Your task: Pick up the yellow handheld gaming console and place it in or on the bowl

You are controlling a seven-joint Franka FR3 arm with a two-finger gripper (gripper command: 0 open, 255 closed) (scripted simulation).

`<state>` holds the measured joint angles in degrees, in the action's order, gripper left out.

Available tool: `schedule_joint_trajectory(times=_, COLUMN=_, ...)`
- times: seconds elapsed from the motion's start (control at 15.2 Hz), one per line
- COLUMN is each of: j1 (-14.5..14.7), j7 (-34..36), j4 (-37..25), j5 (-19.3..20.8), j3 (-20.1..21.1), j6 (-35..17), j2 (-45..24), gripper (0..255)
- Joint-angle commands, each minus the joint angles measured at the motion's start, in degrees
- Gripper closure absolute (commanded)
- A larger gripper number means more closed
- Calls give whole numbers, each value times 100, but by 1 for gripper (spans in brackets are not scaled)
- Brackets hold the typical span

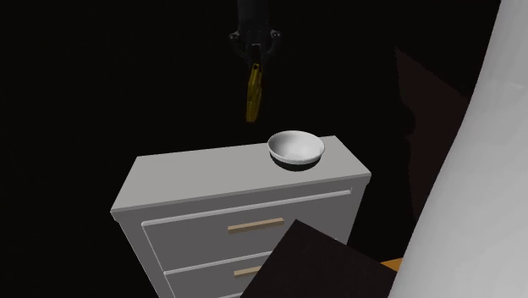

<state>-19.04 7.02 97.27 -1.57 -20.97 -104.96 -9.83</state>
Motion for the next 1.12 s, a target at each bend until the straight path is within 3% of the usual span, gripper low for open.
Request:
schedule_joint_trajectory(times=0.0, j1=-146, j7=-254, j4=-73, j5=-3, j3=-102, j6=90, j2=23, gripper=255)
schedule_joint_trajectory(times=0.53, j1=-776, j7=-1289, j4=-519, j5=-93, j3=-512, j6=423, j2=-91, gripper=255)
schedule_joint_trajectory(times=1.06, j1=-799, j7=-1347, j4=-53, j5=-121, j3=-521, j6=-85, j2=-137, gripper=255)
